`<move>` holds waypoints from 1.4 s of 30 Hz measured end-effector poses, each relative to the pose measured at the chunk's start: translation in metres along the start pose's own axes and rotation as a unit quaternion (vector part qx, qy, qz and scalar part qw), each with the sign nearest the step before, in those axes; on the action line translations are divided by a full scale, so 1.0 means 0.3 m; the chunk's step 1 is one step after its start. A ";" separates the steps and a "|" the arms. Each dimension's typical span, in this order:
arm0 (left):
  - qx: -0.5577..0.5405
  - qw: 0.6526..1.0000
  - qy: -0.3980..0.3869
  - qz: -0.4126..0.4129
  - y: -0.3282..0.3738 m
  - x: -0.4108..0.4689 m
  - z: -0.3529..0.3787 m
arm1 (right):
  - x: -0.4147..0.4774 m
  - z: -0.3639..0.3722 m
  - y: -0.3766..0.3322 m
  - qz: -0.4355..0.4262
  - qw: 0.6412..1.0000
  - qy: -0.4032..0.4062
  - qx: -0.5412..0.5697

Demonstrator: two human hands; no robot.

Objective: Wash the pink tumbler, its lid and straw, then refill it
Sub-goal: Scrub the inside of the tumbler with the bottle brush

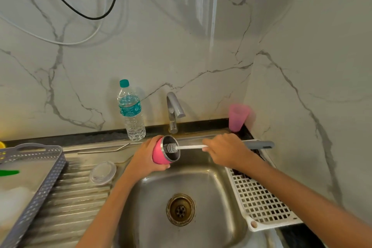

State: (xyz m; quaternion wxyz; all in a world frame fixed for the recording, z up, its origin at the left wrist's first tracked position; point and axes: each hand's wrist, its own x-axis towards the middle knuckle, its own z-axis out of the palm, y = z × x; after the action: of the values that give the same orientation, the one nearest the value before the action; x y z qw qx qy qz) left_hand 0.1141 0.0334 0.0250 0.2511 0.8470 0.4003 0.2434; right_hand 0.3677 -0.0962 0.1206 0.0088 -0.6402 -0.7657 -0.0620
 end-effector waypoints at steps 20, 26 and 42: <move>0.096 0.993 -0.066 0.034 -0.012 0.014 -0.002 | 0.036 0.064 -0.018 -0.055 0.998 -0.016 -0.008; 0.157 0.985 -0.064 0.025 -0.019 0.049 -0.034 | 0.034 0.140 -0.043 -0.041 0.998 -0.040 0.019; 0.192 0.975 -0.102 0.039 -0.014 0.013 -0.050 | 0.087 0.124 -0.035 -0.023 0.998 -0.006 0.059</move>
State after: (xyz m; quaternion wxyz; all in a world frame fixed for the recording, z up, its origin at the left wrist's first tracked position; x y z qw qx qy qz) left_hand 0.1049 0.0424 0.0345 0.1131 0.9148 0.3785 0.0840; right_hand 0.3553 -0.0684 0.0853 0.0409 -0.6207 -0.7829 -0.0132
